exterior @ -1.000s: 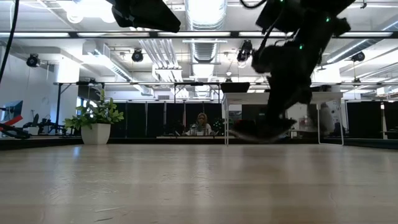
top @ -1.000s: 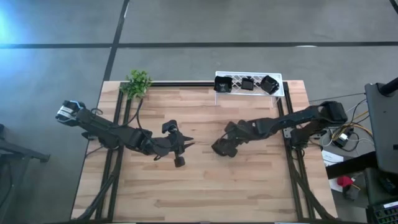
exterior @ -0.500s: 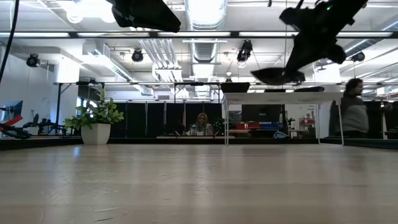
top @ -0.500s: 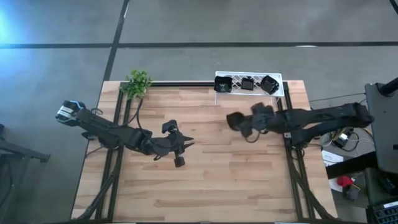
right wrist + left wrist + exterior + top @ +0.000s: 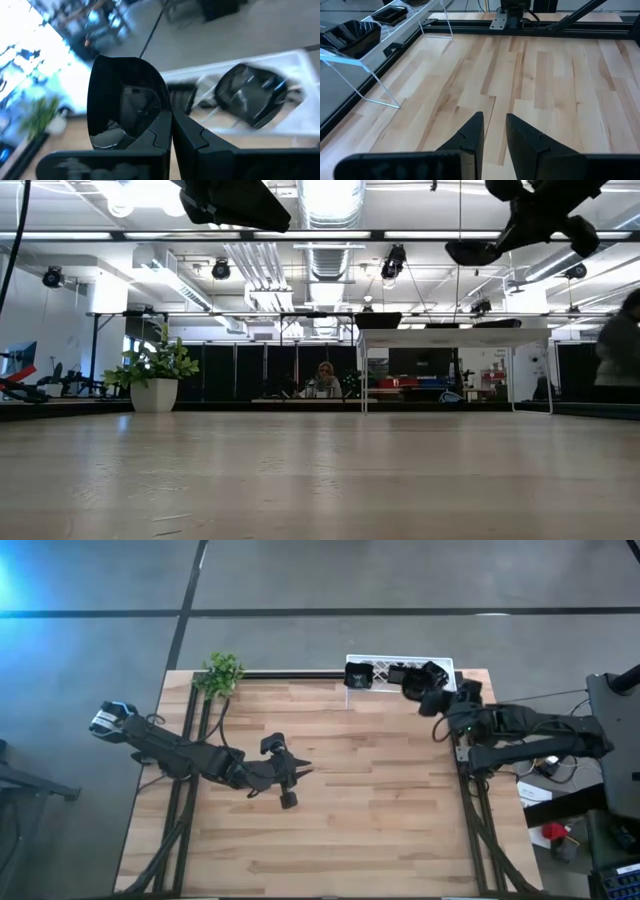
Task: Pick & Place Mini shaped plates
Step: Stack the black leaf-shaped plate on top of the black leaf-shaped plate on the shelf
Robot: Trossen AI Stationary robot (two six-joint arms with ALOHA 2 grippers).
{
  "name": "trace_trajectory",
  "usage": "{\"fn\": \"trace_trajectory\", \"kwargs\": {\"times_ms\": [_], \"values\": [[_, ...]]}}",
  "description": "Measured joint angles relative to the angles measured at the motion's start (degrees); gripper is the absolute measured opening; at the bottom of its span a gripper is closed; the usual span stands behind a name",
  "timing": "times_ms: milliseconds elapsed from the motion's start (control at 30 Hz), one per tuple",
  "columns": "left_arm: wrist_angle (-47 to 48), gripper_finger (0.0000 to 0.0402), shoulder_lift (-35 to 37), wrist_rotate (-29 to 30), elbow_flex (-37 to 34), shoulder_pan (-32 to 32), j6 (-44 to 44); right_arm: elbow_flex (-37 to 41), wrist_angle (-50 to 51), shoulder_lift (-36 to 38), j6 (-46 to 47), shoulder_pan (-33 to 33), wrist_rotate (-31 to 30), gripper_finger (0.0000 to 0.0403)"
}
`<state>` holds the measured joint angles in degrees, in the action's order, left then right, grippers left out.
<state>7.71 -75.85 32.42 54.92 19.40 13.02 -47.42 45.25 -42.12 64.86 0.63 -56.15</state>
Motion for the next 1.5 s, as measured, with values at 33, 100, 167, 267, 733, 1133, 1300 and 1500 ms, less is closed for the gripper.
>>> {"fn": "trace_trajectory", "kwargs": {"times_ms": [33,100,167,267,733,1133,1300,1500], "values": [[0.0,0.0076,0.0,0.0,0.0,0.0,0.0,0.0,0.0,0.6,-0.1,0.9,-0.9,0.0008],[0.0,0.0076,0.0,0.0,0.0,0.0,0.0,0.0,0.0,1.3,-0.4,2.9,-2.2,0.0008],[0.0,0.0076,0.0,0.0,0.0,0.0,0.0,0.0,0.0,1.7,-1.2,5.1,-2.5,0.0008],[0.0,0.0076,0.0,0.0,0.0,0.0,0.0,0.0,1.3,1.9,-2.0,8.4,-2.5,0.0008],[0.0,0.0076,0.0,0.0,-1.0,0.0,0.0,0.4,5.7,-3.5,2.3,20.9,-0.4,0.0008],[-0.1,0.0076,0.0,0.0,-1.0,0.1,0.0,0.7,6.9,-8.8,2.5,27.0,-0.4,0.0008],[-0.2,0.0076,0.0,0.0,-1.0,0.1,0.0,0.7,6.8,-10.9,2.5,28.0,-0.3,0.0008],[-0.3,0.0076,0.0,0.0,-1.0,0.1,0.0,0.7,6.7,-12.4,2.7,28.4,-0.4,0.0009]]}}
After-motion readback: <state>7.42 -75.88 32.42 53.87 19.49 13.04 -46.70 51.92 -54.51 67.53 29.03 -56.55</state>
